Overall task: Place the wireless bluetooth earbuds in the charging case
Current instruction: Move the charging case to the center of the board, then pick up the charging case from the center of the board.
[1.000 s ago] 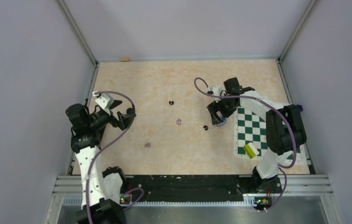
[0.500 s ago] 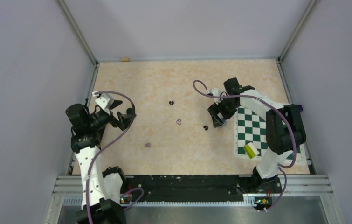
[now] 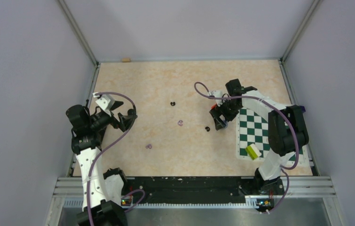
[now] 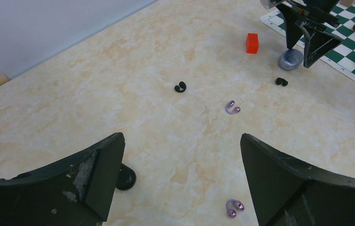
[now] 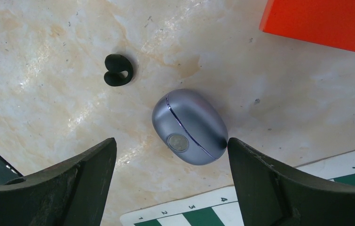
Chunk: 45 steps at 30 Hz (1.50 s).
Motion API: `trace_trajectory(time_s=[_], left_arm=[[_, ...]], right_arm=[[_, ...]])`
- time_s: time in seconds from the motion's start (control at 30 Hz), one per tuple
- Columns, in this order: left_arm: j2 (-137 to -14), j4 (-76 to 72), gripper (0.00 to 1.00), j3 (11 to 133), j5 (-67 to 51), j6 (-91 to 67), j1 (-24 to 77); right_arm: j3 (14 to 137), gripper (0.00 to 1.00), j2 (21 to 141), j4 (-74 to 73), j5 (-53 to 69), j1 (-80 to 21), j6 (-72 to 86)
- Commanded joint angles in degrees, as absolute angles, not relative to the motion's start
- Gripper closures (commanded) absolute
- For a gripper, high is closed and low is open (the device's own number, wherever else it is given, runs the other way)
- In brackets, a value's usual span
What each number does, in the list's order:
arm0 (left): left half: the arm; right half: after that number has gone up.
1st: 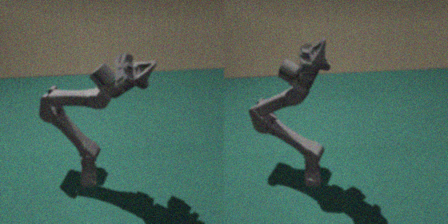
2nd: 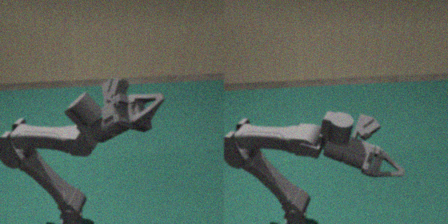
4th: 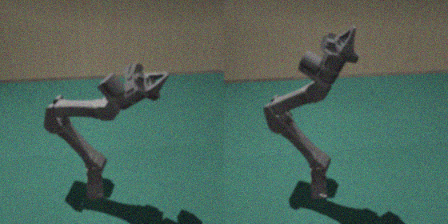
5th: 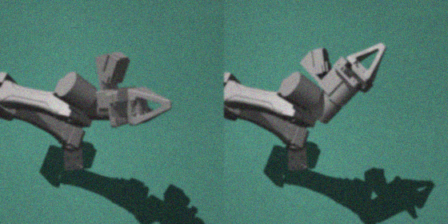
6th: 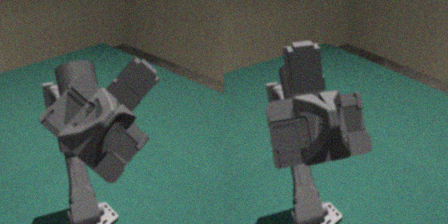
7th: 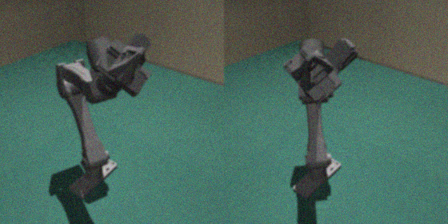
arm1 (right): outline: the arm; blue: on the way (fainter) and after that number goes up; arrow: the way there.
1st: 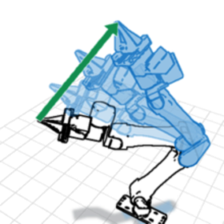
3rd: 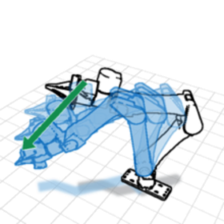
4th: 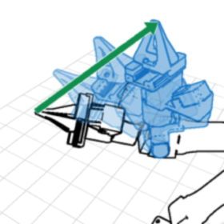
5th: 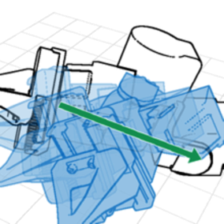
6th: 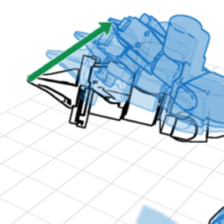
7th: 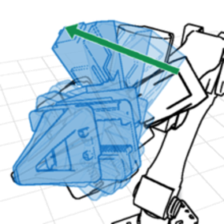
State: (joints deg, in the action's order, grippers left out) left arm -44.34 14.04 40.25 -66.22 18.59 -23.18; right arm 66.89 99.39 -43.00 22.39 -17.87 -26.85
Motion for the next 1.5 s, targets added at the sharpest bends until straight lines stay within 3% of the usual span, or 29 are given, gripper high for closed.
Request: trace_trajectory(time_s=[0.0, 0.47, 1.47], left_arm=[[-43.54, 12.88, 0.01, 40.45, -67.81, 18.68, -23.54], [-44.32, 12.70, 0.01, 40.47, -68.07, 18.50, -23.55], [-43.79, 13.27, 0.01, 40.56, -68.37, 18.97, -23.55]], right_arm=[[69.81, 0.13, 97.39, -43.43, 23.89, -18.17, -28.23], [67.36, 0.13, 94.14, -35.69, 21.28, -18.12, -26.89], [68.23, 0.13, 98.32, -36.77, 21.19, -19.09, -26.50]])
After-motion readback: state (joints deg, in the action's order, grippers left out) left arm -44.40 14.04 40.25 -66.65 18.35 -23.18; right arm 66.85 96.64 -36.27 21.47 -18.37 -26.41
